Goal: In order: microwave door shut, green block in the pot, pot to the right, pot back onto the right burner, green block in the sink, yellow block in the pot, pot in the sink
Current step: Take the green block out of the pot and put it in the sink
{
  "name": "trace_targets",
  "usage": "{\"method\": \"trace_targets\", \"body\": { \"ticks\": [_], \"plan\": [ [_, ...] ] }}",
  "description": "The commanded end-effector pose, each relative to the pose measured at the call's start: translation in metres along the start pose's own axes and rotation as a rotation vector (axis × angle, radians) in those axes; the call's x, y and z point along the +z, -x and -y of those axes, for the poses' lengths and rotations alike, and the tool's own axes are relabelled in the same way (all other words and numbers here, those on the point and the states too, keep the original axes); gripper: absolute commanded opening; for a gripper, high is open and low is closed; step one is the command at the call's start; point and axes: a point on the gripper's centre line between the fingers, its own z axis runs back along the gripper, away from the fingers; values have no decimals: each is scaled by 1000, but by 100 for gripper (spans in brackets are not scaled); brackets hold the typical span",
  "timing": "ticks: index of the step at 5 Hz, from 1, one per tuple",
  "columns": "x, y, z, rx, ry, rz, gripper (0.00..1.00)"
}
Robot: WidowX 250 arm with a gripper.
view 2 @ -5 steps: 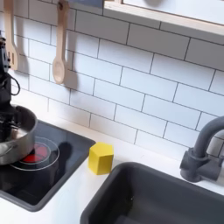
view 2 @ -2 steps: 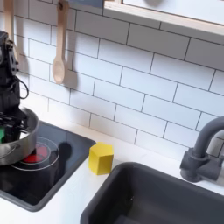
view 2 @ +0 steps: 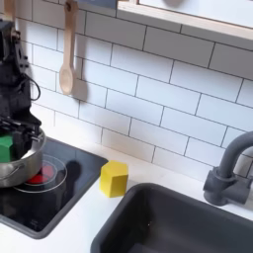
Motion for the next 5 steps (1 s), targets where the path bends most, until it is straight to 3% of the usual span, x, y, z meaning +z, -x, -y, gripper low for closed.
{"method": "trace_targets", "body": {
  "ticks": [1, 2, 3, 5],
  "plan": [
    [22, 7, 14, -36, 4, 33, 0],
    [37, 2, 34, -79, -4, 64, 0],
    [41, -1, 56, -109, 14, 58, 0],
    [44, 10, 119, -223, 85, 62, 0]
  ]
}}
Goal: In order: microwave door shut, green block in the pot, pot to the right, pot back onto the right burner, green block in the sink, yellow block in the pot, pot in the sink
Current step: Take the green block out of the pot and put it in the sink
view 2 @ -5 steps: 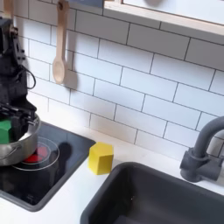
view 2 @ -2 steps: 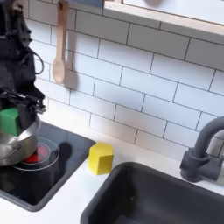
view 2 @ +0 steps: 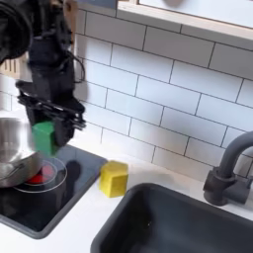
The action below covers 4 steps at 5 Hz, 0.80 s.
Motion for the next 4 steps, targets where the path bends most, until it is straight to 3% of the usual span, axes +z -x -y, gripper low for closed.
{"method": "trace_targets", "body": {
  "ticks": [1, 2, 4],
  "plan": [
    [-12, 8, 69, -130, 85, -22, 0],
    [-21, 11, 98, -189, 120, -42, 0],
    [-32, 9, 124, -234, 158, -57, 0]
  ]
}}
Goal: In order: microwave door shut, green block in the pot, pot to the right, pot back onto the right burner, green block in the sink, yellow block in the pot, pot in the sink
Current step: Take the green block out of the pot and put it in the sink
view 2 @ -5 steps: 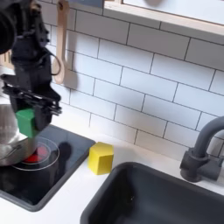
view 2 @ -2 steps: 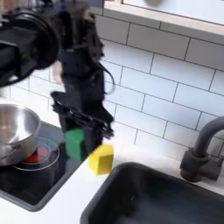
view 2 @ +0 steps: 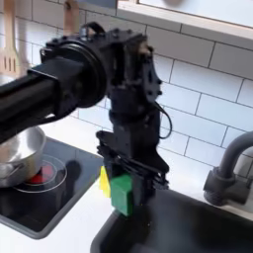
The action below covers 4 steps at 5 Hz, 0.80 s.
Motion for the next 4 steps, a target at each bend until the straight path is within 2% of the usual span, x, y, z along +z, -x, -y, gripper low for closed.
{"method": "trace_targets", "body": {
  "ticks": [1, 2, 4],
  "plan": [
    [-16, -11, 9, -32, 21, -15, 0],
    [-39, -18, 11, -48, 32, -61, 0],
    [-60, -36, 12, -69, 49, -94, 0]
  ]
}}
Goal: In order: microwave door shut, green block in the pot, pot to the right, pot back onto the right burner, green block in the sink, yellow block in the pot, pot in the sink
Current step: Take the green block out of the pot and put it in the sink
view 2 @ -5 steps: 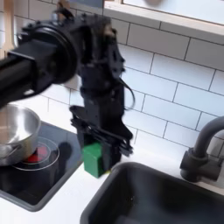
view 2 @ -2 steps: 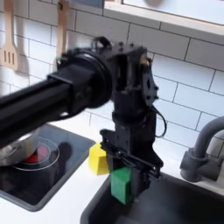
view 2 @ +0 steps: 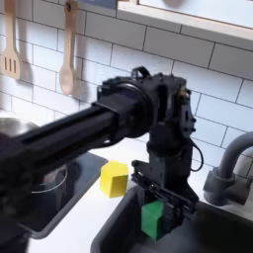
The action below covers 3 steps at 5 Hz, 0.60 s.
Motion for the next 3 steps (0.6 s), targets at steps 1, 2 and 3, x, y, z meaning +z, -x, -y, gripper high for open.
{"method": "trace_targets", "body": {
  "ticks": [1, 2, 3],
  "plan": [
    [-14, -7, -6, 9, 8, -33, 0],
    [-16, -5, -5, -5, 25, -44, 100],
    [-10, -3, -7, -9, 8, -21, 100]
  ]
}}
